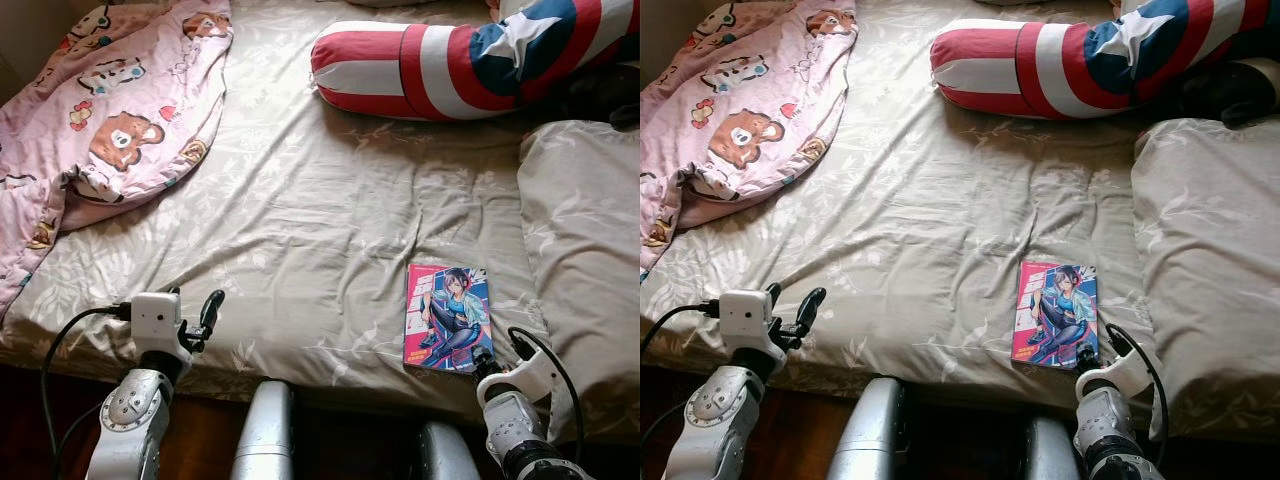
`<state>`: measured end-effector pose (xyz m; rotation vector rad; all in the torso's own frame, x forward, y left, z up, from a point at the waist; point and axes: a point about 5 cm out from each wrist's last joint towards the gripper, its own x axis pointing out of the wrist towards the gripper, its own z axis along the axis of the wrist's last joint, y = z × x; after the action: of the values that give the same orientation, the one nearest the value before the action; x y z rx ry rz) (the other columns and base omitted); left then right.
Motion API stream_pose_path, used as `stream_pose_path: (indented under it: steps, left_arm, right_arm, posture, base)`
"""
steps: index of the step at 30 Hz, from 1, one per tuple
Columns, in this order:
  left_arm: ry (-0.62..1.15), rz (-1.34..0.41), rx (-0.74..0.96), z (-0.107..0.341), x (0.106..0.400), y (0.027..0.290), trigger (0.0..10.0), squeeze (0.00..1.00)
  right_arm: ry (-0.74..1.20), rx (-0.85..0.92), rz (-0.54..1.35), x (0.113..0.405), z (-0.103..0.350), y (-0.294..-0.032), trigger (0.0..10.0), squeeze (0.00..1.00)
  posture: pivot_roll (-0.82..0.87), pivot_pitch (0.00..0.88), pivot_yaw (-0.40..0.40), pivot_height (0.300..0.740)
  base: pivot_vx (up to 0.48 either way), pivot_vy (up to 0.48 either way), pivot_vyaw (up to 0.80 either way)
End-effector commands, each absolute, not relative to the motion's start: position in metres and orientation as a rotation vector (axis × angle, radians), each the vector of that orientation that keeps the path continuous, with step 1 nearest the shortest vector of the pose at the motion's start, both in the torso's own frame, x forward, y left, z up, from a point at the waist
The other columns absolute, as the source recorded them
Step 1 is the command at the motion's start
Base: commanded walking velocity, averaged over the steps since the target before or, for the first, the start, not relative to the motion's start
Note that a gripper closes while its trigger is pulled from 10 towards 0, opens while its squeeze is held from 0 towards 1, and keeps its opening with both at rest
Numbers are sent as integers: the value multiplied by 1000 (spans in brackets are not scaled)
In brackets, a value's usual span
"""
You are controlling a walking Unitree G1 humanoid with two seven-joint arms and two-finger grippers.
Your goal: Clean up the room
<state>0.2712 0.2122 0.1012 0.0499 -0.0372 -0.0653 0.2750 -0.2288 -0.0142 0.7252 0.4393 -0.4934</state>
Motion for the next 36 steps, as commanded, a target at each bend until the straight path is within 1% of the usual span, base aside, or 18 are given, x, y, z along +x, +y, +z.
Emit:
stream_pose_path:
  steps: [1, 4, 5, 7, 11, 13, 14, 16, 17, 19, 22, 24, 25, 26, 27, 29, 30, 36]
  left_arm:
    - [-4, -55, 46, 93, 269, 214, 10000, 0]
    - [-8, -58, 35, 92, 272, 209, 10000, 0]
    - [-10, -59, 30, 91, 273, 208, 10000, 0]
    - [-12, -60, 26, 91, 274, 206, 10000, 0]
    - [-12, -57, 16, 89, 277, 204, 10000, 0]
    - [-11, -55, 8, 87, 280, 203, 10000, 0]
    - [-12, -55, 6, 86, 280, 202, 10000, 0]
    - [-12, -55, 5, 86, 281, 202, 10000, 0]
    - [-11, -56, -2, 84, 282, 200, 10000, 0]
    - [-9, -54, -11, 82, 283, 199, 10000, 0]
    - [-6, -52, -20, 79, 284, 198, 10000, 0]
    - [2, -46, -35, 76, 286, 197, 10000, 0]
    - [21, -28, -55, 70, 287, 198, 10000, 0]
    - [21, -28, -55, 70, 287, 198, 10000, 0]
    - [37, -21, -57, 65, 286, 200, 10000, 0]
    - [54, -17, -59, 60, 284, 202, 10000, 0]
    - [66, -11, -63, 56, 283, 203, 10000, 0]
    - [174, 27, -67, 31, 274, 217, 10000, 0]
  right_arm:
    - [464, 710, -514, 265, -22, -231, 10000, 882]
    - [456, 644, -520, 262, -22, -235, 10000, 855]
    - [444, 642, -524, 260, -23, -237, 10000, 827]
    - [420, 618, -501, 260, -21, -237, 10000, 0]
    - [312, 422, -361, 273, -4, -232, 10000, 0]
    - [221, 291, -256, 284, 12, -224, 10000, 0]
    - [189, 259, -220, 288, 17, -221, 10000, 0]
    - [169, 241, -198, 290, 21, -219, 10000, 0]
    - [116, 195, -144, 297, 32, -214, 10000, 0]
    - [81, 164, -100, 303, 40, -210, 10000, 0]
    - [50, 147, -75, 307, 48, -208, 10000, 0]
    - [76, 138, -60, 307, 45, -207, 10000, 0]
    - [150, 136, -98, 302, 33, -210, 10000, 0]
    - [150, 136, -98, 302, 33, -210, 10000, 0]
    - [210, 150, -131, 298, 24, -212, 10000, 0]
    - [207, 162, -147, 294, 22, -213, 10000, 0]
    - [207, 175, -153, 293, 20, -213, 10000, 0]
    - [339, 189, -184, 277, -3, -212, 10000, 0]
  posture:
    - [205, 242, 65, 627]
    - [186, 232, 53, 627]
    - [183, 229, 51, 627]
    - [175, 224, 45, 627]
    - [155, 207, 28, 627]
    - [142, 198, 19, 627]
    - [139, 197, 17, 627]
    - [139, 197, 17, 627]
    - [118, 179, 0, 627]
    - [113, 170, -6, 627]
    - [106, 156, -16, 627]
    - [103, 143, -24, 627]
    - [109, 124, -31, 627]
    - [109, 124, -31, 627]
    - [110, 118, -32, 627]
    - [109, 113, -32, 627]
    - [109, 96, -29, 627]
    - [105, 56, -24, 667]
  base:
    - [0, 0, 0]
    - [0, 0, 0]
    - [0, 0, 0]
    - [0, 0, 0]
    - [0, 0, 0]
    - [0, 0, 0]
    - [0, 0, 0]
    - [0, 0, 0]
    - [0, 0, 0]
    - [0, 0, 0]
    - [0, 0, 0]
    - [0, 0, 0]
    - [0, 0, 0]
    - [0, 0, 0]
    - [0, 0, 0]
    - [0, 0, 0]
    - [0, 0, 0]
    - [0, 0, 0]
